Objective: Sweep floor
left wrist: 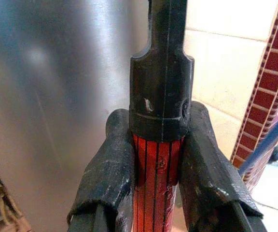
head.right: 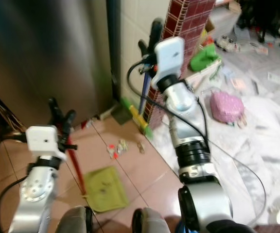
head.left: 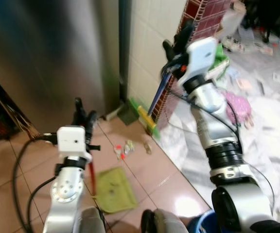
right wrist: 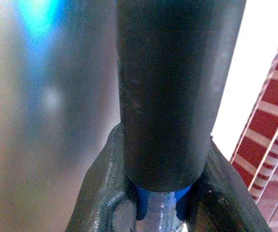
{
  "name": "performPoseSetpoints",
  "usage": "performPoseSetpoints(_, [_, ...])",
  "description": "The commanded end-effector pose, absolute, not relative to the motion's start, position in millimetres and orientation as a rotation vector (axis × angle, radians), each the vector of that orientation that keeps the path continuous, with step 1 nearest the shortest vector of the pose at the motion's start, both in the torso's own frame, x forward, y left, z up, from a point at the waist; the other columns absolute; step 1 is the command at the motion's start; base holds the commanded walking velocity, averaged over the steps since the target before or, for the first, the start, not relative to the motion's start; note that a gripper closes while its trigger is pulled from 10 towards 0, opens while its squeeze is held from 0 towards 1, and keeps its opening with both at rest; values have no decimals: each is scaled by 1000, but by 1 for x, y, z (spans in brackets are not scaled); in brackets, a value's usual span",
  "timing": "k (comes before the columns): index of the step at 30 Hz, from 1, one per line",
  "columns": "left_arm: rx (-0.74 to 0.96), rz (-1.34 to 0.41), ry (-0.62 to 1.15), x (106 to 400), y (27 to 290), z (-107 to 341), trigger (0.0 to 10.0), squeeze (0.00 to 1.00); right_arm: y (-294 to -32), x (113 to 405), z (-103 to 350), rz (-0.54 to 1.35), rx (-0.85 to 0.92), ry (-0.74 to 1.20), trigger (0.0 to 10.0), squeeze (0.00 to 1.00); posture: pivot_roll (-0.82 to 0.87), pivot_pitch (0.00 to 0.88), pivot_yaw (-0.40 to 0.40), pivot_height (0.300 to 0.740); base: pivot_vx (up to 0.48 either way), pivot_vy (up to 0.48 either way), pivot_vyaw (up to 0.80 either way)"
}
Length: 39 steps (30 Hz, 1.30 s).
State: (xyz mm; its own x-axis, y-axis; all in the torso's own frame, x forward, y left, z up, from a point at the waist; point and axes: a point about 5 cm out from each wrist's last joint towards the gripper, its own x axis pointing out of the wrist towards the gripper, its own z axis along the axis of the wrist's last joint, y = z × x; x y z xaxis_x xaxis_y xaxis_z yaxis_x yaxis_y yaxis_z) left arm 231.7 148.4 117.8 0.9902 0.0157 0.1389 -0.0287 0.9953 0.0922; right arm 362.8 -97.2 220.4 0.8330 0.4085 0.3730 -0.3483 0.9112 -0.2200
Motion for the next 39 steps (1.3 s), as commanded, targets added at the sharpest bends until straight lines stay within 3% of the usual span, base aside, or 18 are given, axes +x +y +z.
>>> performPoseSetpoints(1, [98,25,-205,230,147,135,10000,0,-88,360,205,434,-161,-397,10000,0,84,238,-99,740,0,0,0])
performPoseSetpoints(5, [87,86,-221,224,154,148,10000,0,-70,338,122,509,-97,-133,10000,0,111,253,-138,740,0,0,0])
performPoseSetpoints(7, [90,90,-219,227,157,150,10000,0,-69,333,114,507,-59,-97,10000,0,96,244,-132,740,0,0,0])
performPoseSetpoints(13, [90,36,-233,255,153,153,10000,0,-81,335,158,446,160,-111,10000,0,1,213,-85,740,0,0,0])
performPoseSetpoints(17, [84,23,-243,269,151,155,10000,0,-105,338,211,511,120,-219,10000,0,-34,200,-81,740,0,0,0])
performPoseSetpoints(26, [67,1,-243,270,143,152,10000,0,-127,356,271,431,-51,-450,10000,0,-25,186,-85,740,0,0,0])
performPoseSetpoints(32, [62,-7,-247,270,142,152,10000,0,-130,358,278,407,-118,-484,10000,0,-14,181,-92,740,0,0,0])
performPoseSetpoints(39, [63,5,-249,268,146,152,10000,0,-126,359,236,398,-290,-447,10000,0,1,181,-96,740,0,0,0])
